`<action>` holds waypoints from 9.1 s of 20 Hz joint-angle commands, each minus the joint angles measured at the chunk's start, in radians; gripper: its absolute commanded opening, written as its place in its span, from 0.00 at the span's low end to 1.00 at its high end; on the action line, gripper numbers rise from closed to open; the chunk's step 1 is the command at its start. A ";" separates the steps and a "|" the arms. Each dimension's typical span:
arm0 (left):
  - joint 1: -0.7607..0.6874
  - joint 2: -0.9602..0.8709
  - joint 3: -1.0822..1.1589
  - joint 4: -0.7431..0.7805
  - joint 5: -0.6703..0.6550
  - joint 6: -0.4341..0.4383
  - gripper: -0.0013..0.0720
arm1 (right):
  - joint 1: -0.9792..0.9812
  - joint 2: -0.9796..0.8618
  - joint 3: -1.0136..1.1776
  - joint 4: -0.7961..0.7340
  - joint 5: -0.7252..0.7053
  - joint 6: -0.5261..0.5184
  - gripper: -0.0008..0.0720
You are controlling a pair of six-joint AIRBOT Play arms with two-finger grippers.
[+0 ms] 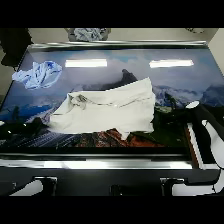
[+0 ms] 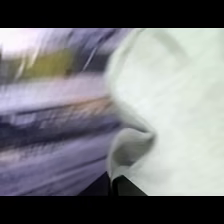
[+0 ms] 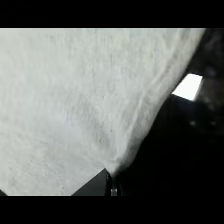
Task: Fold the shirts.
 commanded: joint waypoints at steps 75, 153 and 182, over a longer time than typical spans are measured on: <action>-0.168 -0.366 0.665 0.482 -0.568 -0.203 0.56 | -0.061 0.058 0.420 -0.544 0.538 0.222 0.60; -0.211 -0.385 0.826 0.167 -0.271 -0.243 0.88 | -0.197 -0.186 0.314 0.023 0.198 0.029 0.99; -0.784 -0.354 0.523 -0.058 0.098 -0.170 0.06 | -0.002 0.149 0.315 0.018 0.282 0.183 0.08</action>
